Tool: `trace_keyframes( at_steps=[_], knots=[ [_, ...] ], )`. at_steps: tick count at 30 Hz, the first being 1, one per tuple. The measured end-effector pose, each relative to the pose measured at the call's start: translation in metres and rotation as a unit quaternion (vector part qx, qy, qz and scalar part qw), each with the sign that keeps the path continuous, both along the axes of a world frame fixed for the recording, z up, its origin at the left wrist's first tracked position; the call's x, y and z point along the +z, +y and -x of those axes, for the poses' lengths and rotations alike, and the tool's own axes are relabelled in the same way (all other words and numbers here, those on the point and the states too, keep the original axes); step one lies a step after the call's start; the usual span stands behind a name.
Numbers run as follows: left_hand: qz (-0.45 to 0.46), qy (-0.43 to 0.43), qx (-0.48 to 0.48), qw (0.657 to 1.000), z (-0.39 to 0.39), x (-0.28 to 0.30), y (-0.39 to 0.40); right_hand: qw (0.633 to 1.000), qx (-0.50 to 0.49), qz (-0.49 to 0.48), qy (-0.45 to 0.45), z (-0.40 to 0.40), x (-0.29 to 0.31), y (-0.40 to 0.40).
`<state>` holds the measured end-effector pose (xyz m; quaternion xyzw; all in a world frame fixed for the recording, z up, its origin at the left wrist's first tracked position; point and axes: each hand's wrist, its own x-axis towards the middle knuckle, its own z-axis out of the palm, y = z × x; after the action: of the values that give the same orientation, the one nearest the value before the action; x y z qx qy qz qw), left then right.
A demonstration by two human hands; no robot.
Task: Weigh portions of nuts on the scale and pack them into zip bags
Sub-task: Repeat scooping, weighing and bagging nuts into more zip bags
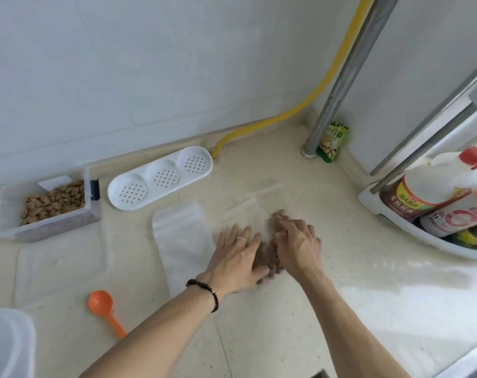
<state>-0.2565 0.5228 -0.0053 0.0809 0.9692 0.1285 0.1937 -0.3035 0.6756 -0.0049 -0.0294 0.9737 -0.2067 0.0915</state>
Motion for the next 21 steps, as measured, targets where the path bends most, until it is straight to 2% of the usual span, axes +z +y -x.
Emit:
trace_keyframes(
  at_steps=[5,12,21],
  knots=[
    [0.036,-0.034,-0.023,0.998,0.013,-0.02,0.002,0.992,0.095,-0.059,-0.061,0.003,-0.021,0.017],
    [0.015,-0.047,-0.013,0.999,0.041,-0.016,-0.018,0.991,0.115,-0.03,-0.058,0.026,-0.031,0.049],
    [0.014,-0.022,0.006,1.0,0.036,-0.018,-0.007,0.986,0.145,-0.028,-0.081,0.051,-0.023,0.06]
  ],
)
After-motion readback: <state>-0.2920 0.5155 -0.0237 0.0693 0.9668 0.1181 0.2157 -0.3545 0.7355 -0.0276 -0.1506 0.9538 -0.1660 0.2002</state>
